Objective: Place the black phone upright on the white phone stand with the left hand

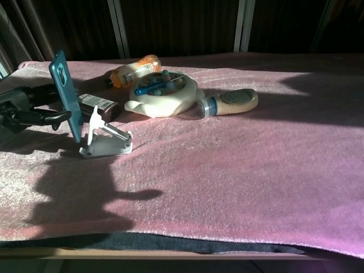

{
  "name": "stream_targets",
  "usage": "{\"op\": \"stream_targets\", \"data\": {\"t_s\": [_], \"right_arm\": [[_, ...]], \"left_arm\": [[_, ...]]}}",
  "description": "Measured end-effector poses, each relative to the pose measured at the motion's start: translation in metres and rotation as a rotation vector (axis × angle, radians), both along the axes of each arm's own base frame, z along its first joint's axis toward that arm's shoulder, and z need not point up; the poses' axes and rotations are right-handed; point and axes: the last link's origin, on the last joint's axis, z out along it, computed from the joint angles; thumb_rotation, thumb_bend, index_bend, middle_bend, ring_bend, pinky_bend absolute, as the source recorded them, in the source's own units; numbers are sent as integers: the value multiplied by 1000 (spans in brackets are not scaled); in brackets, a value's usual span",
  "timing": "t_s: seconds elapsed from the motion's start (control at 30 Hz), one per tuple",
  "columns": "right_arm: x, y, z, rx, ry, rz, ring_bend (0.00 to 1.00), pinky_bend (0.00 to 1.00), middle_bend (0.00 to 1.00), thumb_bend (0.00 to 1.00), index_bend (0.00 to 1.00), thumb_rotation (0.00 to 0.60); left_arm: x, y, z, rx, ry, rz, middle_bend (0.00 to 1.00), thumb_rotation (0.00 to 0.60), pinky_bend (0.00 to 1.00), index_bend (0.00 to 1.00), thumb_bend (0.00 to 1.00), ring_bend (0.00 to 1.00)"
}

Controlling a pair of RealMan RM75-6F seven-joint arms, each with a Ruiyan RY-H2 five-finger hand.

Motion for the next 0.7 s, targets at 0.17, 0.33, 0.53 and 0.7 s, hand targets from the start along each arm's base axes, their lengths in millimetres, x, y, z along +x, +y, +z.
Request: {"op": "stream_targets", "data": {"t_s": [0.17,0.33,0.53,0.7], "right_arm": [[-1,-1,1,2,0,-1,0,0,0,121,0,600],[-2,-3,2,-1,-1,-10,0,0,0,121,0,600],[-1,-2,1,5,-3,-4,0,0,0,121,0,600],[-1,-1,1,2,-4,-6,0,0,0,121,0,600]], "left_arm": [[-2,1,-6,-29,-35,6,1000,600,145,846,426,633],[-3,2,-12,-38,-83,-1,1000,600,146,846,424,623],[-7,7,-19,-11,-106,-40,996,600,146,844,423,606],[-11,12,-25,-6,-99,-57,995,600,145,843,424,606]]}}
